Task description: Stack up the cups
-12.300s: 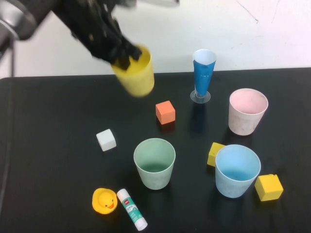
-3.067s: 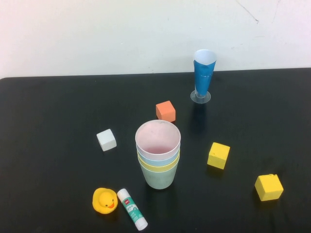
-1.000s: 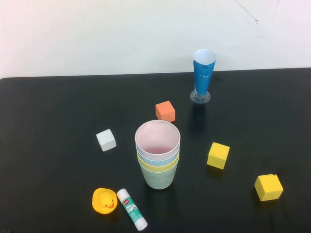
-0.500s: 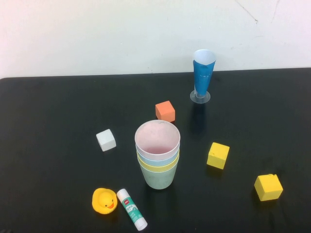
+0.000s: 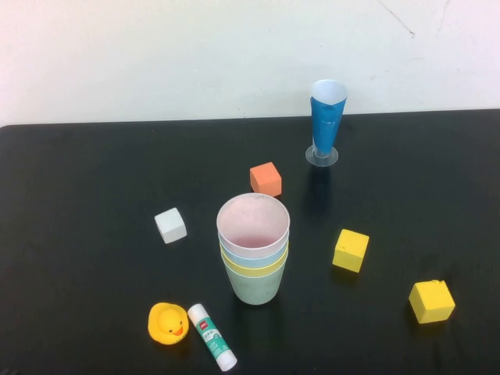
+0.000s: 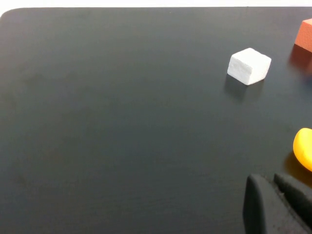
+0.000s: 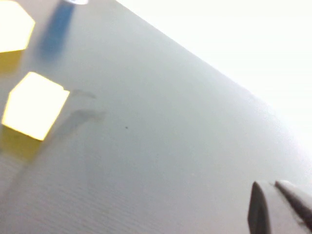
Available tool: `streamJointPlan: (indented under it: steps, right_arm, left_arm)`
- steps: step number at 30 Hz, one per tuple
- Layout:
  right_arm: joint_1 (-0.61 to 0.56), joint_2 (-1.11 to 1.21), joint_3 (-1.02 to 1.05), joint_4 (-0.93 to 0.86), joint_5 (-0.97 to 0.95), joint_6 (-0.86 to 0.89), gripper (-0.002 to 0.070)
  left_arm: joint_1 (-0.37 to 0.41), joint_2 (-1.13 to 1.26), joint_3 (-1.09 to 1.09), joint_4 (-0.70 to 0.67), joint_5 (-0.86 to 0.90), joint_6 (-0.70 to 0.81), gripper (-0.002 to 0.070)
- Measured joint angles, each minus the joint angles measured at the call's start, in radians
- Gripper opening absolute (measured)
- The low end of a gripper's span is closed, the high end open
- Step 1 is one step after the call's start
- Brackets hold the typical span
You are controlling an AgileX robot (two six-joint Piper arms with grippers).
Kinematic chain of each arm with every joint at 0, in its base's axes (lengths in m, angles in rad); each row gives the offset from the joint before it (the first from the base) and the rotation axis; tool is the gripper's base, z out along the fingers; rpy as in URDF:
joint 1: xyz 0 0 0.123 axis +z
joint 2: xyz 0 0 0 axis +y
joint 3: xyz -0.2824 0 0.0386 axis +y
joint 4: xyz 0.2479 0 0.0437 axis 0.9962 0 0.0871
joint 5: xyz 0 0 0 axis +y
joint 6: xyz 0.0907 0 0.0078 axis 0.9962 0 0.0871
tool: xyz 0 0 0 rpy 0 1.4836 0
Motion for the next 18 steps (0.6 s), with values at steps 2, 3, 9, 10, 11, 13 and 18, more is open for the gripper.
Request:
streamJointPlan:
  steps: [2,3,9,10,11,13,18]
  right_arm:
    - [-0.017,-0.035,0.066,0.020,-0.047,0.000,-0.0001]
    - [-0.021,-0.041,0.098,0.028,-0.062,0.000,-0.0001]
    - [-0.030,-0.048,0.138,0.081,-0.029,0.007,-0.0001]
    - [-0.030,-0.049,0.138,0.093,-0.029,0.012,-0.0001]
    - [-0.030,-0.049,0.138,0.103,-0.027,0.014,-0.0001]
    - [-0.030,-0.049,0.138,0.113,-0.025,0.018,-0.0001]
    - [-0.030,-0.049,0.138,0.120,-0.025,0.020,-0.0001]
  left_arm:
    - [0.000,0.000,0.000,0.000,0.000,0.003,0.0001]
    - [0.000,0.000,0.000,0.000,0.000,0.003,0.0001]
    - [0.000,0.000,0.000,0.002,0.000,0.003,0.0000]
    - [0.000,0.000,0.000,0.002,0.000,0.003,0.0001]
    - [0.000,0.000,0.000,0.002,0.000,0.003,0.0001]
    - [0.000,0.000,0.000,0.002,0.000,0.003,0.0001]
    - [0.000,0.000,0.000,0.002,0.000,0.003,0.0001]
